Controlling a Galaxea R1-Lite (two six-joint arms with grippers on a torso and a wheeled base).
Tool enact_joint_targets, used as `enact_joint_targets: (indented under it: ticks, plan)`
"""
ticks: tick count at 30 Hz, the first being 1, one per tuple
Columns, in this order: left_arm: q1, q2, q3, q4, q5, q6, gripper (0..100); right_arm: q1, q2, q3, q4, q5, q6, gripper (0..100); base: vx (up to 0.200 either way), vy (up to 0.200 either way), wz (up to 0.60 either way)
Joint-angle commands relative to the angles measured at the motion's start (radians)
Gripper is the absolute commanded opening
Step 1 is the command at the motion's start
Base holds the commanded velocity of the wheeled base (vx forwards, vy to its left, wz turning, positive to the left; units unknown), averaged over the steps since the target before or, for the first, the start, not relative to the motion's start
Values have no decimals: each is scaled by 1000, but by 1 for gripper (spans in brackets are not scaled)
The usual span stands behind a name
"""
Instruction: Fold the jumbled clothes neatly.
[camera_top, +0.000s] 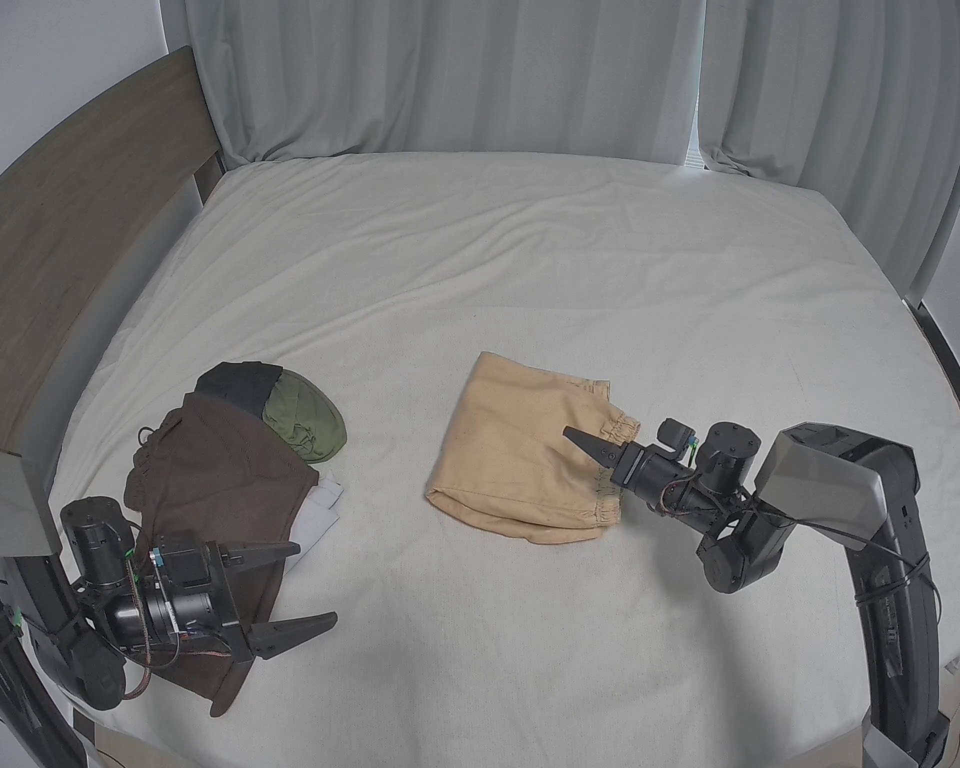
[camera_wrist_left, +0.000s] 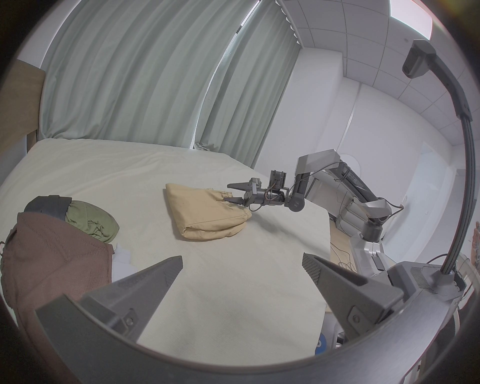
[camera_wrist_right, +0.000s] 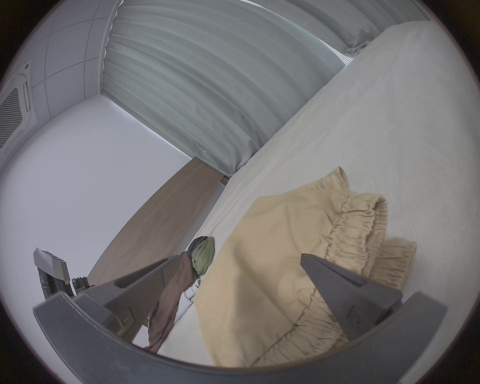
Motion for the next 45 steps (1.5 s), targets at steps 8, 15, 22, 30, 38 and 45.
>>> enact_joint_targets:
  ticks: [8,15,22,30,38,45]
  plan:
    - [-1,-3,2,0,0,-1,100,1,-1,52,-26,-12,-23,100,0,0,0]
    - [-55,-110,2,0,0,-64,100,38,-388,227,19,-10,-51,100,0,0,0]
    - [-92,-225,22,1,-23,-129,100,69,-650,434,124,-10,-246,100,0,0,0]
    - [-92,-260,75,4,-117,-21,100,28,-837,795,144,-12,-635,100,0,0,0]
    - [-193,-348,75,69,-222,11,100,-40,-1063,943,189,-12,-711,100,0,0,0]
    - [-299,-497,75,202,-252,55,100,-153,-1340,986,378,-39,-784,100,0,0,0]
